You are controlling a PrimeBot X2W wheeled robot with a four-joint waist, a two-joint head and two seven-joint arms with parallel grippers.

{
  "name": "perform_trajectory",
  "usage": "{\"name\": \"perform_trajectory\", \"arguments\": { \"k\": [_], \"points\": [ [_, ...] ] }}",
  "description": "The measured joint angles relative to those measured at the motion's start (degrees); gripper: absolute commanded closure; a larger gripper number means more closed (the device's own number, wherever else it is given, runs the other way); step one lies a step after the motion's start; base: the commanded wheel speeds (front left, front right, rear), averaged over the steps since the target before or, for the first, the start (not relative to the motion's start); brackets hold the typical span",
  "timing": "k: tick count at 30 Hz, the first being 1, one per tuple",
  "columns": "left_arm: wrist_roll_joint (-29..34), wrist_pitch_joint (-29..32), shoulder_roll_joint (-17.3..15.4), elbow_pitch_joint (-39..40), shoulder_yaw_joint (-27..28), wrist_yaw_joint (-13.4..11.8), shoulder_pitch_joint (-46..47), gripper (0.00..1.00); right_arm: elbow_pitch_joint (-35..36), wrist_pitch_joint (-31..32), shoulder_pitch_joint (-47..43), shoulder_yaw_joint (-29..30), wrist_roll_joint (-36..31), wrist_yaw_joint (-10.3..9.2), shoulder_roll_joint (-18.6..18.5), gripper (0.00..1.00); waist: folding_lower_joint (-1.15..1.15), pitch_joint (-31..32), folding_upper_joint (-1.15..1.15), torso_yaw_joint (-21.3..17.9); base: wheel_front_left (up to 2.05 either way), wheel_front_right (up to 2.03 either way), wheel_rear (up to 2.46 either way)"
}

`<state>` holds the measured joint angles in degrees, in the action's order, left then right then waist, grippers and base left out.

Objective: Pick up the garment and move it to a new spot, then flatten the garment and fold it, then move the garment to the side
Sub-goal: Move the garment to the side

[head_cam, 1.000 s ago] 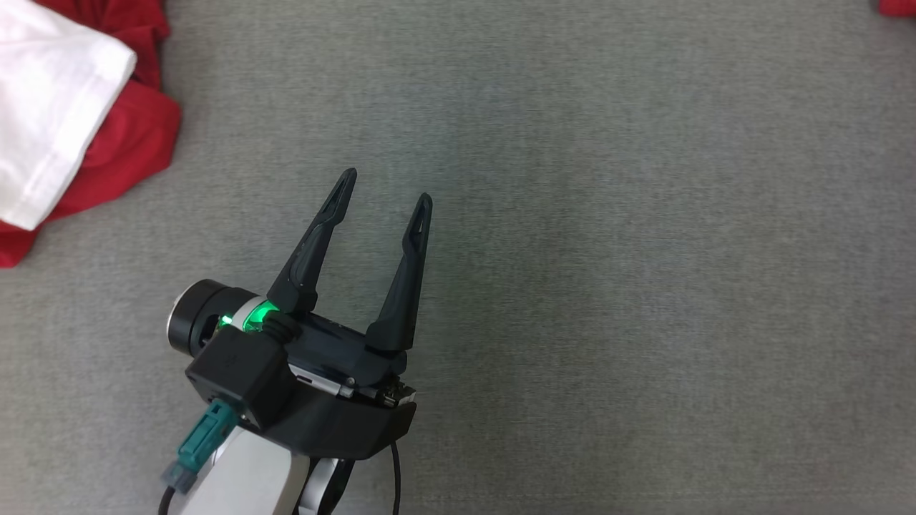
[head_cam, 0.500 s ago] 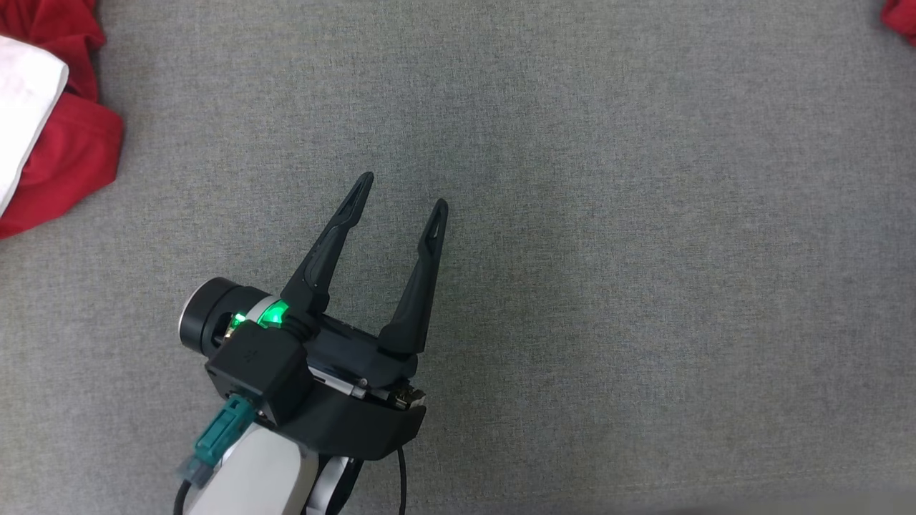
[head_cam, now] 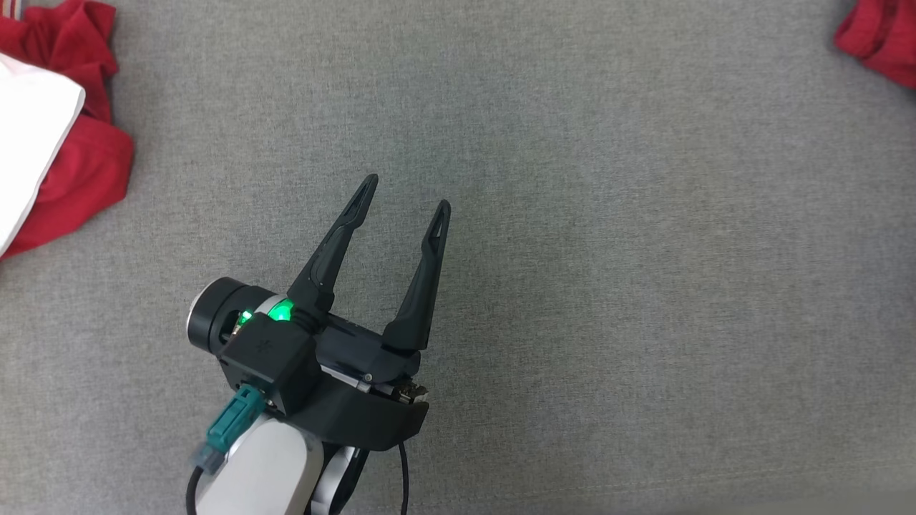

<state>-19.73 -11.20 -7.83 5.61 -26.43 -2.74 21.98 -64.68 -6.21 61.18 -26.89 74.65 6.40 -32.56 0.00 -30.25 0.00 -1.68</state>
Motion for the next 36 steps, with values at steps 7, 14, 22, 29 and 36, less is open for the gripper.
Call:
{"name": "perform_trajectory", "arguments": {
  "k": [7,14,22,29,36],
  "points": [
    [-0.5,-0.1,0.3,-1.8,0.0,0.2,-0.1,0.00,-2.4,-1.6,-3.4,-1.1,-1.2,0.16,0.3,0.00,0.00,2.5,0.00,-1.1,0.00,0.00,0.00],
    [-1.4,-0.3,0.4,-4.9,0.4,0.5,-0.1,0.00,-0.7,-4.8,-3.4,-4.8,-5.8,0.24,0.2,0.00,0.00,5.7,0.00,-2.2,0.00,0.00,0.00],
    [-2.5,-0.6,0.8,-11.3,1.6,1.3,0.2,0.00,4.0,-7.3,-3.0,-10.0,-12.2,0.48,2.9,0.00,0.00,10.7,0.00,-3.3,0.00,0.00,0.00],
    [-4.5,-1.1,1.6,-16.4,3.0,0.6,0.0,0.00,8.6,-8.0,-5.4,-13.4,-16.3,0.51,6.6,0.00,-0.01,16.0,0.00,-3.8,0.00,0.00,0.00],
    [-5.4,-1.6,2.4,-19.0,4.3,-0.9,-2.6,0.00,12.5,-8.1,-12.2,-14.3,-17.5,0.51,8.9,0.00,-0.01,20.7,-0.01,-3.7,0.00,0.00,0.00]
  ]
}}
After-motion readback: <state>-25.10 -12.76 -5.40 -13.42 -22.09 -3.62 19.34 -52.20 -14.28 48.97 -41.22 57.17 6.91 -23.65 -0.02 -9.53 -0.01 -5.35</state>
